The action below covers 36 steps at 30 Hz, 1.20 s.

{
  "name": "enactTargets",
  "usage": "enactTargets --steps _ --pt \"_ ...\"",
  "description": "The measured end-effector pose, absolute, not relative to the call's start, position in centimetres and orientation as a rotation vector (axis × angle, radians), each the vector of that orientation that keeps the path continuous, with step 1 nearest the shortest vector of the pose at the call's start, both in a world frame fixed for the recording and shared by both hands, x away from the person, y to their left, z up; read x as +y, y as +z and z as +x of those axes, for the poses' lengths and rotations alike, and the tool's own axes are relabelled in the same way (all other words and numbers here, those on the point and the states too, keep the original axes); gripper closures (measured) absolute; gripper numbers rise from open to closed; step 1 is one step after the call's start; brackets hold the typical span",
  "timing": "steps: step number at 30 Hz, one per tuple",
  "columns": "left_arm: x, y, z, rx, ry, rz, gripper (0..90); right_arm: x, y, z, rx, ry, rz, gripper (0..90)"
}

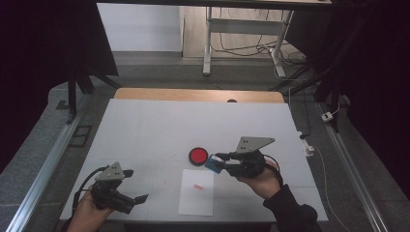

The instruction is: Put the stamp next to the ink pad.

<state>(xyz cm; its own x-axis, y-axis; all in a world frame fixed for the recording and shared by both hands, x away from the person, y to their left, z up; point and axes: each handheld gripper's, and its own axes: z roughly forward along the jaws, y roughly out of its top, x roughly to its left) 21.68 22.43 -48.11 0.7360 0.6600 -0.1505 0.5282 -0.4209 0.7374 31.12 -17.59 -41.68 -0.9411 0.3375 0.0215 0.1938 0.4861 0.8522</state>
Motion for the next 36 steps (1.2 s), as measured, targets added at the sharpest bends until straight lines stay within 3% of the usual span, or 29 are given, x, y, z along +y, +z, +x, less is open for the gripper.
enactTargets --steps 21,36 --pt "24.6 -48.2 21.0 1.073 0.271 2.058 0.0 -20.8 -43.1 33.2 2.504 1.268 0.659 69.9" --pt "24.3 -48.2 20.8 1.036 0.287 2.106 0.0 -22.5 -45.0 35.3 2.476 1.089 0.777 69.9"
